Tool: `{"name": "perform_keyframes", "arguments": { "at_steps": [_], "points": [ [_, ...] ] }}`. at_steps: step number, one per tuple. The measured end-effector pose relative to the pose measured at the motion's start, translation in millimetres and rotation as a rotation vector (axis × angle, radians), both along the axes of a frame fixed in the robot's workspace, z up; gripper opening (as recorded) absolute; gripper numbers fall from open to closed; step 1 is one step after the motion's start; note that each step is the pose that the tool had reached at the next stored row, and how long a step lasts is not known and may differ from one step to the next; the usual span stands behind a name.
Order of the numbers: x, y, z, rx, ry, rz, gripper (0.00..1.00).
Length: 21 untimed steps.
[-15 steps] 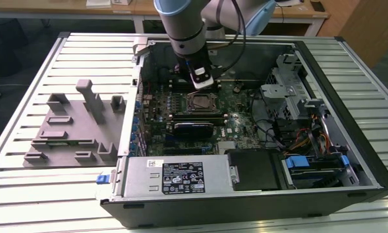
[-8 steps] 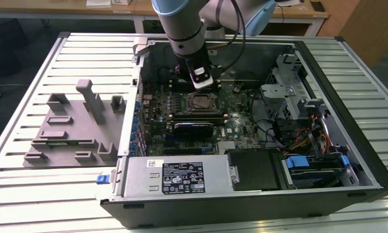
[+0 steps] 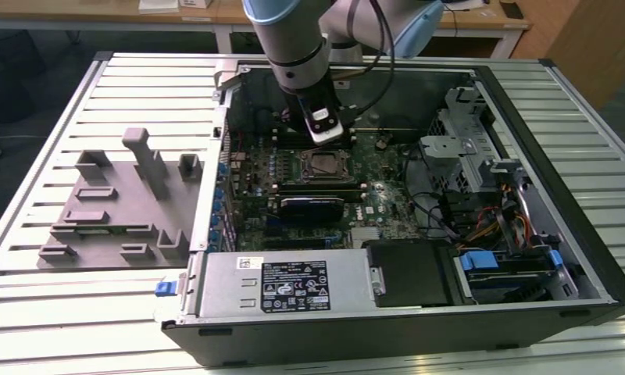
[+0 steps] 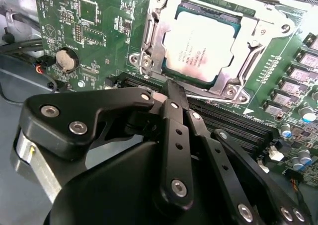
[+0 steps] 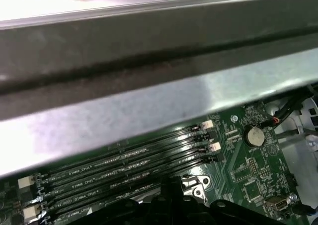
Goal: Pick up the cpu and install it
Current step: 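Install the first cpu locking lever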
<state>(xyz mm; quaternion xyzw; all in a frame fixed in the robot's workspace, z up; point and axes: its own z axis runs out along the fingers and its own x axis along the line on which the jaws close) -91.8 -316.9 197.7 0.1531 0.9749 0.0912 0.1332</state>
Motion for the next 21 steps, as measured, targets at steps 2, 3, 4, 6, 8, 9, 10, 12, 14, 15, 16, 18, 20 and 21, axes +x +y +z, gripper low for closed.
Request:
{"name": "perform_keyframes", "arguments": {
  "at_steps": [2,3,4,6,8,9,10,12,14,15,16,18,20,21],
  "points": [
    [-0.3,0.1,-0.1,0.0000,-0.0001,0.000,0.11],
    [-0.4,0.4,-0.1,0.0002,-0.0002,0.000,0.11],
    [-0.5,0.8,-0.2,0.0003,-0.0003,0.000,0.11],
    [-0.7,1.7,-0.1,0.0002,-0.0001,0.000,0.11],
    [-0.8,3.1,-0.1,0.0002,-0.0002,0.000,0.11],
    [-0.9,3.9,-0.1,0.0002,-0.0002,0.000,0.11],
    [-0.9,4.7,-0.1,0.0002,-0.0002,0.000,0.11],
    [-0.9,5.8,-0.1,0.0001,-0.0001,0.000,0.11],
    [-0.9,6.5,-0.3,0.0002,-0.0002,0.000,0.11],
    [-0.9,6.7,-0.4,0.0004,-0.0003,0.000,0.11],
    [-0.9,7.0,-0.5,0.0002,-0.0002,0.000,0.11],
    [-0.9,7.2,-0.9,0.0003,-0.0002,-0.001,0.11],
    [-1.0,7.3,-1.6,0.0002,-0.0001,-0.012,0.11],
    [-0.9,7.4,-1.8,0.0001,-0.0001,-0.015,0.11]
  ]
}}
